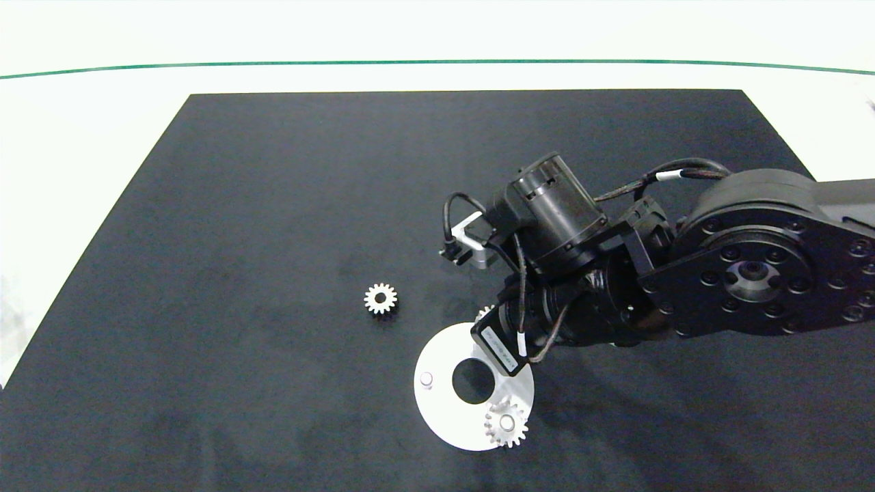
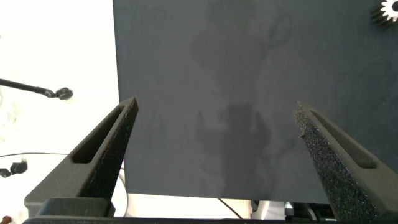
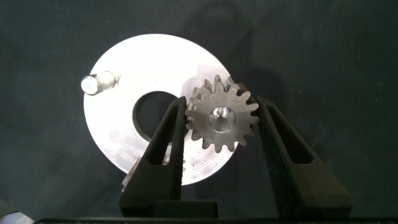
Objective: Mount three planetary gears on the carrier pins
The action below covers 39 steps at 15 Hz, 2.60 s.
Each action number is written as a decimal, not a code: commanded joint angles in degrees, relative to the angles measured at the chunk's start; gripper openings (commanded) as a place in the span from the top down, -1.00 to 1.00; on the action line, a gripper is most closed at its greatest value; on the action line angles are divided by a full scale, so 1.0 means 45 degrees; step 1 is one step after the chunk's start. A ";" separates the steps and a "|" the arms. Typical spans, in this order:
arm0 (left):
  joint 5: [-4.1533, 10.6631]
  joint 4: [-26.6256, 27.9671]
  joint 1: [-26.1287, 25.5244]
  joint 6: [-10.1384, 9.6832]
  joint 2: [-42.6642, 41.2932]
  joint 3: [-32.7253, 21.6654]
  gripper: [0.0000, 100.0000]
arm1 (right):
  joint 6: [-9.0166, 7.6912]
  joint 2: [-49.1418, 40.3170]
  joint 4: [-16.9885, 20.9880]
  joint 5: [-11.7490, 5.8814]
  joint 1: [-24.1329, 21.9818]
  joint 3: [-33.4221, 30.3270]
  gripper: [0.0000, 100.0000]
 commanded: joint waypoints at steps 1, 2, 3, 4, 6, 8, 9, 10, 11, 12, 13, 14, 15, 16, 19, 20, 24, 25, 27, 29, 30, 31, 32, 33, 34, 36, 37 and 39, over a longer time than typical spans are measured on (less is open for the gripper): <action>0.0013 0.0058 0.0001 0.0013 -0.0004 -0.0003 -1.00 | -0.0032 -0.0117 0.0043 -0.0048 -0.0003 0.0073 0.68; -0.0007 0.0058 0.0021 0.0013 -0.0004 0.0017 -1.00 | -0.0032 -0.0097 0.0062 -0.0048 -0.0003 0.0112 0.68; 0.0013 0.0058 0.0001 0.0013 -0.0004 0.0017 -1.00 | -0.0032 -0.0097 0.0062 -0.0048 -0.0003 0.0170 0.68; 0.0013 0.0058 0.0021 0.0013 -0.0004 0.0017 -1.00 | -0.0032 -0.0038 0.0062 -0.0048 0.0016 0.0190 0.68; 0.0013 0.0058 0.0001 0.0032 -0.0004 0.0017 -1.00 | -0.0032 0.0020 0.0062 -0.0048 0.0016 0.0190 0.68; 0.0013 0.0058 0.0001 0.0013 -0.0004 0.0017 -1.00 | -0.0032 0.0040 0.0043 -0.0048 0.0016 0.0170 0.68; 0.0013 0.0058 0.0001 0.0032 -0.0004 0.0017 -1.00 | -0.0012 0.0059 0.0004 -0.0048 0.0016 0.0151 0.68; 0.0013 0.0058 0.0001 0.0032 -0.0004 0.0036 -1.00 | 0.0007 0.0059 -0.0016 -0.0028 -0.0003 0.0112 0.68; 0.0013 0.0058 0.0001 0.0032 -0.0004 0.0036 -1.00 | 0.0007 0.0079 -0.0055 -0.0048 0.0016 0.0014 0.68; 0.0013 0.0058 0.0001 0.0032 -0.0004 0.0036 -1.00 | -0.0012 0.0079 -0.0055 -0.0048 0.0016 -0.0045 0.68; -0.0007 0.0058 0.0001 0.0032 0.0016 0.0036 -1.00 | -0.0032 0.0079 -0.0055 -0.0048 0.0055 -0.0045 0.68; 0.0013 0.0058 0.0001 0.0032 0.0016 0.0036 -1.00 | -0.0032 0.0079 -0.0055 -0.0048 0.0055 -0.0025 0.68; 0.0013 0.0058 0.0001 0.0032 -0.0004 0.0036 -1.00 | -0.0032 0.0079 -0.0055 -0.0048 0.0055 -0.0025 0.68; 0.0013 0.0058 0.0001 0.0032 -0.0004 0.0036 -1.00 | -0.0032 0.0079 -0.0055 -0.0048 0.0055 -0.0025 0.68; 0.0013 0.0058 0.0001 0.0013 -0.0004 0.0036 -1.00 | -0.0032 0.0079 -0.0035 -0.0048 0.0055 0.0053 -1.00; -0.0007 0.0058 0.0001 0.0013 -0.0004 0.0017 -1.00 | -0.0032 0.0079 -0.0035 -0.0048 0.0055 0.0053 -1.00; 0.0013 0.0058 0.0001 0.0013 -0.0004 0.0036 -1.00 | -0.0052 0.0079 -0.0035 -0.0165 0.0075 -0.0006 -1.00; -0.0007 0.0058 0.0001 0.0032 -0.0004 0.0036 -1.00 | -0.0052 0.0079 -0.0035 -0.0223 0.0075 -0.0006 -1.00; -0.0007 0.0058 0.0001 0.0013 -0.0004 0.0036 -1.00 | 0.0007 -0.0156 -0.0016 -0.0301 0.0036 0.0151 -1.00; -0.0026 0.0058 0.0001 0.0013 0.0035 0.0036 -1.00 | 0.0027 -0.1367 -0.0035 -0.0809 -0.0003 0.1127 -1.00; -0.0046 0.0058 0.0001 0.0013 0.0055 0.0036 -1.00 | 0.0027 -0.2109 -0.0055 -0.1083 -0.0003 0.1850 -1.00; -0.0046 0.0039 -0.0019 -0.0007 0.0075 0.0075 -1.00 | 0.0066 -0.3066 -0.0094 -0.1063 -0.0003 0.2631 -1.00; -0.0065 0.0039 -0.0077 -0.0027 0.0016 0.0036 -1.00 | 0.0144 -0.4159 -0.0328 -0.1044 -0.0003 0.3647 -1.00; -0.0065 0.0039 -0.0136 -0.0046 -0.0043 0.0036 -1.00 | 0.0300 -0.5038 -0.0699 -0.1044 -0.0023 0.4565 -1.00; -0.0104 0.0058 -0.0214 -0.0105 -0.0218 0.0075 -1.00 | 0.0437 -0.6445 -0.1403 -0.1122 -0.0121 0.5854 -1.00; -0.0222 0.0078 -0.0526 -0.0124 -0.0179 0.0232 -1.00 | 0.0281 -0.8105 -0.2028 -0.1180 -0.0609 0.6869 -1.00; -0.0222 -0.0215 -0.1327 -0.0066 0.0133 0.0114 -1.00 | 0.0163 -0.9413 -0.2047 -0.1141 -0.1000 0.7280 -1.00; -0.0104 -0.1875 -0.2694 0.0052 0.0739 0.0173 -1.00 | -0.0071 -1.0683 -0.2106 -0.0751 -0.1117 0.8393 -1.00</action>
